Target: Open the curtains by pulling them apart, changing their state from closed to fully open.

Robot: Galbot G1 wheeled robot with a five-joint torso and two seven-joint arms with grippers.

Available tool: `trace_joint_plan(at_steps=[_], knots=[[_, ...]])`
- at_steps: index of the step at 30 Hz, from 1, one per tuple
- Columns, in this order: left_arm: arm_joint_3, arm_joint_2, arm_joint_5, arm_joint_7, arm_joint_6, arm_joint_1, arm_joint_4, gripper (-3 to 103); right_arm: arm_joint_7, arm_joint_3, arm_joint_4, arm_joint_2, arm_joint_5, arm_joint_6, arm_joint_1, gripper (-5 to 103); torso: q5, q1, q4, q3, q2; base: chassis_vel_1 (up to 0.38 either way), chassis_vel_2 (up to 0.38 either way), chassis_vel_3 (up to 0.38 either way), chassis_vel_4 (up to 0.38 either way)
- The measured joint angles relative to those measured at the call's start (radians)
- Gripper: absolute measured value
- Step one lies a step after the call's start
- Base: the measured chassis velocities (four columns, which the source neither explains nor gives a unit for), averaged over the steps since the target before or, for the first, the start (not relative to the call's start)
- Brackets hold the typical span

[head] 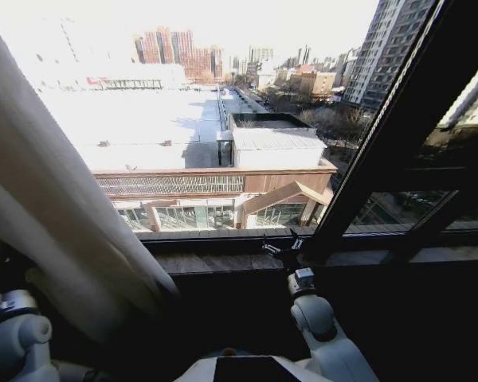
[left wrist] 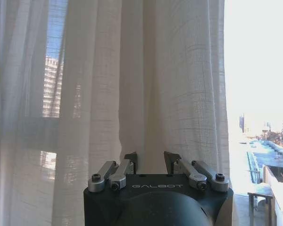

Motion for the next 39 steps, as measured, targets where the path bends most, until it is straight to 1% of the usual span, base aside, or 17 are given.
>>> trace_joint_plan(at_steps=[2,4,5,6,7,8,11,12,14,15,17,19,23,28,31,34,39], knots=[[0.042,-0.009,0.015,0.006,0.010,0.008,-0.024,34,0.000,0.004,-0.001,-0.001,0.000,0.002,0.000,100,-0.0001,0.000,0.0000,0.000,0.000,0.000,0.000,0.000,0.000],[0.099,-0.020,0.043,0.004,0.027,0.017,-0.052,45,0.000,0.008,-0.002,-0.001,0.000,0.007,0.000,100,0.0000,0.000,0.0001,0.000,0.000,0.000,0.000,0.000,0.000],[0.128,-0.022,0.058,-0.009,0.038,0.018,-0.062,51,0.000,0.009,-0.004,-0.001,0.000,0.010,0.000,100,0.0000,0.000,0.0002,0.000,0.000,0.000,0.000,0.000,0.000],[0.162,-0.021,0.073,-0.034,0.051,0.016,-0.070,51,0.000,0.010,-0.005,-0.001,0.000,0.013,0.000,100,0.0000,0.000,0.0002,0.000,0.000,0.000,0.000,0.000,0.000],[0.188,-0.016,0.081,-0.056,0.063,0.010,-0.071,56,0.000,0.011,-0.006,0.001,0.001,0.015,-0.001,100,0.0000,0.000,0.0003,0.000,0.000,0.000,0.000,0.000,0.000],[0.188,-0.016,0.081,-0.056,0.063,0.010,-0.071,56,0.000,0.011,-0.006,0.001,0.001,0.015,-0.001,100,0.0000,0.000,0.0003,0.000,0.000,0.000,0.000,0.000,0.000],[0.251,0.018,0.088,-0.096,0.084,-0.018,-0.054,74,0.000,0.011,-0.008,0.003,0.001,0.021,-0.008,100,0.0001,0.000,0.0000,0.000,0.000,0.000,0.000,0.000,0.000],[0.251,0.018,0.088,-0.096,0.084,-0.018,-0.054,74,0.000,0.011,-0.008,0.003,0.001,0.021,-0.008,100,0.0001,0.000,0.0000,0.000,0.000,0.000,0.000,0.000,0.000],[0.291,0.051,0.088,-0.111,0.089,-0.043,-0.011,84,0.000,0.019,-0.008,0.003,0.001,0.028,-0.013,100,-0.0001,0.000,0.0002,0.000,0.000,0.000,0.000,0.000,0.000],[0.291,0.051,0.088,-0.111,0.089,-0.043,-0.011,84,0.000,0.019,-0.008,0.003,0.001,0.028,-0.013,100,-0.0001,0.000,0.0002,0.000,0.000,0.000,0.000,0.000,0.000],[0.319,0.074,0.088,-0.144,0.091,-0.071,0.033,95,0.001,0.028,-0.007,0.002,0.001,0.031,-0.017,100,-0.0002,0.000,0.0000,0.000,0.000,0.000,0.000,0.000,0.000],[0.327,0.080,0.087,-0.158,0.091,-0.082,0.048,95,0.001,0.030,-0.006,0.001,0.001,0.032,-0.017,100,-0.0003,0.000,0.0002,0.000,0.000,0.000,0.000,0.000,0.000],[0.358,0.099,0.090,-0.248,0.091,-0.129,0.116,100,0.002,0.033,-0.006,0.004,0.001,0.035,-0.019,100,-0.0002,0.000,0.0001,0.000,0.000,0.000,0.000,0.000,0.000],[0.363,0.120,0.099,-0.281,0.089,-0.175,0.178,100,0.002,0.031,-0.007,0.010,-0.001,0.035,-0.019,100,-0.0002,0.000,0.0002,0.000,0.000,0.000,0.000,0.000,0.000],[0.362,0.139,0.099,-0.274,0.079,-0.196,0.205,103,0.002,0.031,-0.007,0.010,-0.002,0.036,-0.019,100,-0.0002,0.000,0.0001,0.000,0.000,0.000,0.000,0.000,0.000],[0.352,0.151,0.092,-0.243,0.071,-0.202,0.211,101,0.003,0.036,-0.005,0.008,-0.002,0.036,-0.019,100,-0.0002,0.000,0.0001,0.000,0.000,0.000,0.000,0.000,0.000],[0.341,0.152,0.084,-0.196,0.059,-0.184,0.198,79,0.005,0.045,-0.004,0.005,-0.003,0.036,-0.022,100,-0.0001,0.000,0.0002,0.000,0.000,0.000,0.000,0.000,0.000]])
